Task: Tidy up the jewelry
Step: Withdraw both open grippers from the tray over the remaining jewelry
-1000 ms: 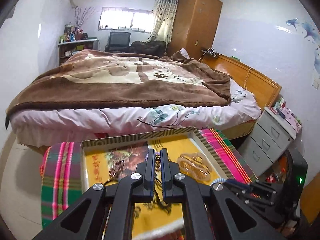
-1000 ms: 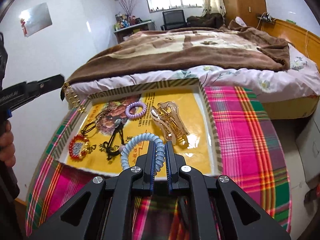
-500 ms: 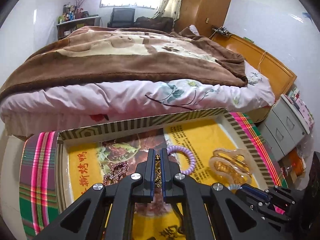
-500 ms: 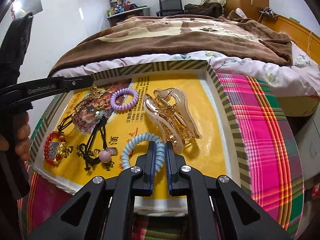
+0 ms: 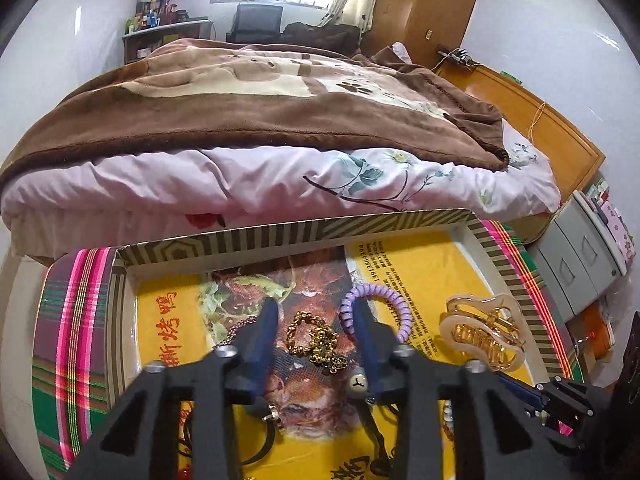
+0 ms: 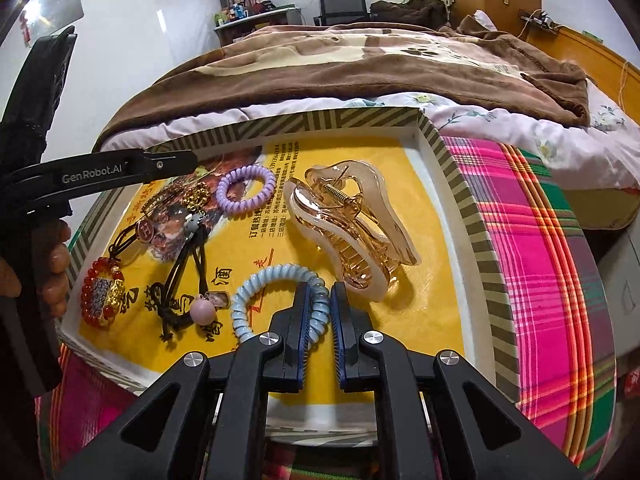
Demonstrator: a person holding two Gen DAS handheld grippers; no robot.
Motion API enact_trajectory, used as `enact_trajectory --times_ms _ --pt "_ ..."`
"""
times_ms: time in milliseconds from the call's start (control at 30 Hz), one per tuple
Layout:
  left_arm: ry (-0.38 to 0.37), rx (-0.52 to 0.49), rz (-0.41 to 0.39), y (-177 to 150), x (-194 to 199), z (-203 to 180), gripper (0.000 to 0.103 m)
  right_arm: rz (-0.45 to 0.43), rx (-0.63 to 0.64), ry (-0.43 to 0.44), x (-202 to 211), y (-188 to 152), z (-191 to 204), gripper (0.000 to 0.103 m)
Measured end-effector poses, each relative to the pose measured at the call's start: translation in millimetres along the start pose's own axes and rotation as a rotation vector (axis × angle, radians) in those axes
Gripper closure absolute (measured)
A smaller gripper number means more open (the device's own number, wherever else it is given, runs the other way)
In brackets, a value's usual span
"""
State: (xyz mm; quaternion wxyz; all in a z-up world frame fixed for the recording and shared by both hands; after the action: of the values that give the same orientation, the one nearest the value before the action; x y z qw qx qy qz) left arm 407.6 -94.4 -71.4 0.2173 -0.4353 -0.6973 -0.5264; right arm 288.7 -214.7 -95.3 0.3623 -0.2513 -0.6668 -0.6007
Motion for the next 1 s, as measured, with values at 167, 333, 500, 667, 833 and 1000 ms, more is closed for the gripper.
enact_trajectory --times_ms 167,333,500,667,833,1000 --pt "0.000 0.000 -0.008 -1.1 9.3 -2.6 0.056 -0.011 -0.004 -0.002 6.7 -1.6 2.0 0.085" --pt "-0.008 -0.014 -0.028 -7.1 29.3 -8.1 0.054 -0.044 -0.017 0.003 25.5 -2.6 2.2 0.082" --pt "-0.027 -0.032 -0.062 -18.9 60.6 -15.8 0.048 -0.084 -0.017 0.001 52.4 -6.0 -0.2 0.082" --pt "-0.044 -0.046 -0.081 -42.9 94.4 -23.2 0.041 -0.114 -0.022 -0.002 81.2 -17.3 -6.9 0.081" --pt "-0.041 -0.067 -0.079 -77.0 119.3 -28.5 0.041 -0.135 -0.017 -0.003 110.7 -36.7 -17.8 0.081" --pt "-0.010 -0.090 -0.084 -113.2 134.0 -28.5 0.034 -0.127 -0.015 -0.025 127.5 -58.5 -33.9 0.075"
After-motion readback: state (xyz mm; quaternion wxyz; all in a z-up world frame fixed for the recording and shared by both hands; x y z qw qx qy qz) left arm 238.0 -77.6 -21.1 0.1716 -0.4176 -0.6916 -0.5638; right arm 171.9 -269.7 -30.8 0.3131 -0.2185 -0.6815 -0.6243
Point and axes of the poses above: each gripper's, at about its wrist camera, not at the fingertips, and x roughly against the way its jaws point, z to its left, y to its top, the point moved 7 cm from there along -x, roughly the way its jaws point, and after that the axes turned 15 degrees about x, right-handed, at the moved point
